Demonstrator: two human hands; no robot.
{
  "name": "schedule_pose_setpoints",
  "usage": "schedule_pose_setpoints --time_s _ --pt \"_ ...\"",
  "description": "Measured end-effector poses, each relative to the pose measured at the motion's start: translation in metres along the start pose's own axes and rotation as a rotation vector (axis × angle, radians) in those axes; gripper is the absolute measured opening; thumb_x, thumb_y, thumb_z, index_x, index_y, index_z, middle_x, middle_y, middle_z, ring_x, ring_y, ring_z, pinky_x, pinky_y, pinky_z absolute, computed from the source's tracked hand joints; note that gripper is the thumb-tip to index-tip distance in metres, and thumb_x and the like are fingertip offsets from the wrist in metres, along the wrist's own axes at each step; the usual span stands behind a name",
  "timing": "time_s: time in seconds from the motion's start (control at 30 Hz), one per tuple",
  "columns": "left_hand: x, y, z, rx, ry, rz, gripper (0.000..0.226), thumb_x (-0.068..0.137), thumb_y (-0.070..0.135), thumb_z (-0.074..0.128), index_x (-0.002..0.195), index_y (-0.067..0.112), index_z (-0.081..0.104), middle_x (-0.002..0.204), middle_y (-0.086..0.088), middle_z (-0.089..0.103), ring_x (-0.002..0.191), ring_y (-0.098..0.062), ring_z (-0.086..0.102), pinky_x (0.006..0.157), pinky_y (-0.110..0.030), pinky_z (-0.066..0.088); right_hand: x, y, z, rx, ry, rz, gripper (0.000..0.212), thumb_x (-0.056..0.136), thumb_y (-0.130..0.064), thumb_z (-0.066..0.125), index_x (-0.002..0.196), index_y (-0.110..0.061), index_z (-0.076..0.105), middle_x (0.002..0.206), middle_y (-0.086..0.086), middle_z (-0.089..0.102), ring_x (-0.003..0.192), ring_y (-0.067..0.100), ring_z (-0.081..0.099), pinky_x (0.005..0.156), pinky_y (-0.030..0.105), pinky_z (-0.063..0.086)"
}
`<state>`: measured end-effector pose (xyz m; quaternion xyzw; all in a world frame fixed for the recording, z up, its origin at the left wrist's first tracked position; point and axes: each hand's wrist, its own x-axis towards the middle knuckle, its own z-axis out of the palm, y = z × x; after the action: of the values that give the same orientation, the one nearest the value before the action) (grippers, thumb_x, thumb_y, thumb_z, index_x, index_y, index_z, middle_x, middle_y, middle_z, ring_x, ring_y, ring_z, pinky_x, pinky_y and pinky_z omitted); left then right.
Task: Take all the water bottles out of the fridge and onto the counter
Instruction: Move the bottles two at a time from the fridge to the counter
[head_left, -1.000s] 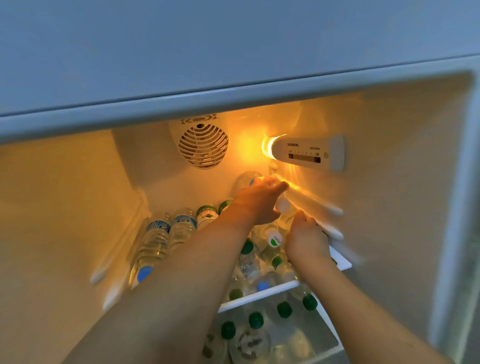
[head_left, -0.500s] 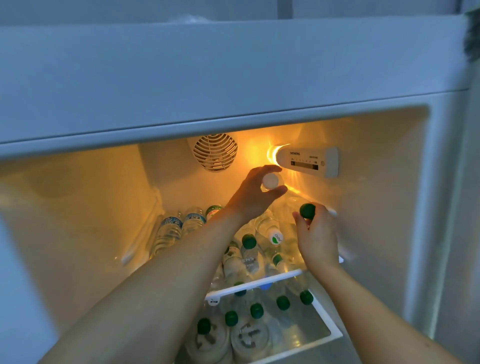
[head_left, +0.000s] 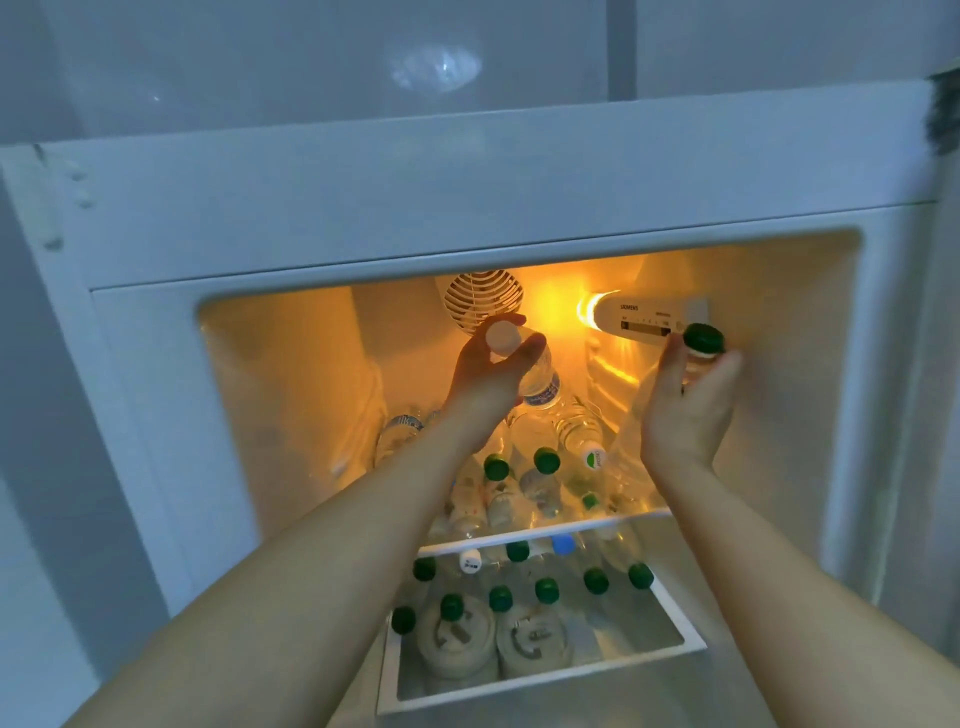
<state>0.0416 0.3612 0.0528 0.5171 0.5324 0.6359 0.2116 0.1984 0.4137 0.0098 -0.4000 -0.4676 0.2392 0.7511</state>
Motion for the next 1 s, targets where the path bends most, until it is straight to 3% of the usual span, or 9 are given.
schedule_pose_setpoints --time_s 0.13,0.23,0.37,0.47,0.57,0.7,0.8,0.9,1.0 --pt "-0.027 0.021 -0.016 -0.013 0.049 -0.042 0.021 0.091 0.034 0.066 0.109 0.031 0.056 0.109 0.007 0.061 0.108 -0.021 0.057 0.086 -0.046 0.056 -0.019 -0.021 -0.011 -0.010 -0.032 -0.017 0.032 0.091 -0.033 0.061 0.113 -0.015 0.048 0.111 -0.002 0.059 0.100 0.016 0.055 0.087 0.034 0.047" --pt "-0.052 0.041 -0.030 -0.009 0.066 -0.066 0.030 0.092 0.034 0.064 0.118 0.025 0.053 0.111 0.005 0.060 0.098 -0.016 0.056 0.084 -0.044 0.056 -0.036 -0.046 -0.018 0.008 -0.057 0.000 0.027 0.088 -0.026 0.063 0.111 -0.018 0.050 0.103 -0.007 0.055 0.093 0.013 0.052 0.082 0.029 0.042" --pt "-0.090 0.066 -0.047 -0.055 0.102 -0.122 0.028 0.094 0.033 0.061 0.118 0.021 0.053 0.100 0.008 0.059 0.088 -0.008 0.055 0.091 -0.048 0.054 -0.062 -0.084 -0.031 0.045 -0.092 -0.013 0.020 0.088 -0.025 0.062 0.105 -0.015 0.054 0.094 -0.003 0.058 0.085 0.017 0.053 0.073 0.025 0.036" --pt "-0.127 0.086 -0.064 -0.026 0.149 -0.120 0.029 0.094 0.034 0.061 0.117 0.020 0.052 0.106 0.001 0.060 0.098 -0.019 0.058 0.095 -0.050 0.051 -0.094 -0.118 -0.042 0.048 -0.156 -0.056 0.016 0.089 -0.026 0.061 0.100 -0.016 0.057 0.091 -0.003 0.058 0.082 0.017 0.052 0.071 0.023 0.033" --pt "-0.161 0.102 -0.079 -0.007 0.183 -0.127 0.028 0.092 0.035 0.062 0.113 0.019 0.052 0.109 -0.004 0.061 0.104 -0.025 0.059 0.096 -0.052 0.049 -0.121 -0.144 -0.051 0.069 -0.203 -0.057 0.013 0.088 -0.028 0.061 0.096 -0.019 0.056 0.086 -0.005 0.057 0.083 0.017 0.052 0.076 0.029 0.041" --pt "-0.220 0.125 -0.112 -0.028 0.183 -0.197 0.029 0.090 0.035 0.063 0.114 0.024 0.052 0.109 -0.003 0.062 0.099 -0.026 0.059 0.086 -0.046 0.052 -0.168 -0.179 -0.072 0.087 -0.282 -0.044 0.013 0.088 -0.028 0.062 0.094 -0.018 0.060 0.079 -0.016 0.055 0.074 0.007 0.052 0.070 0.025 0.040" --pt "-0.270 0.140 -0.143 -0.083 0.204 -0.243 0.025 0.093 0.029 0.063 0.114 0.020 0.051 0.096 -0.002 0.060 0.083 -0.021 0.059 0.067 -0.033 0.050 -0.211 -0.205 -0.092 0.085 -0.354 -0.030 0.013 0.086 -0.029 0.062 0.090 -0.017 0.060 0.079 -0.011 0.058 0.075 0.012 0.054 0.070 0.027 0.039" --pt "-0.317 0.156 -0.171 -0.181 0.279 -0.301 0.023 0.093 0.022 0.064 0.111 0.016 0.052 0.086 -0.004 0.060 0.072 -0.021 0.059 0.066 -0.033 0.050 -0.250 -0.223 -0.104 0.105 -0.424 0.012 0.015 0.085 -0.031 0.064 0.092 -0.018 0.062 0.085 -0.004 0.063 0.082 0.017 0.059 0.076 0.031 0.046" --pt "-0.365 0.168 -0.203 -0.159 0.352 -0.352 0.025 0.092 0.019 0.065 0.114 0.017 0.054 0.093 -0.005 0.060 0.074 -0.021 0.057 0.058 -0.030 0.049 -0.291 -0.240 -0.112 0.139 -0.546 0.076 0.018 0.084 -0.035 0.064 0.093 -0.020 0.063 0.090 -0.001 0.066 0.086 0.018 0.063 0.082 0.039 0.052"
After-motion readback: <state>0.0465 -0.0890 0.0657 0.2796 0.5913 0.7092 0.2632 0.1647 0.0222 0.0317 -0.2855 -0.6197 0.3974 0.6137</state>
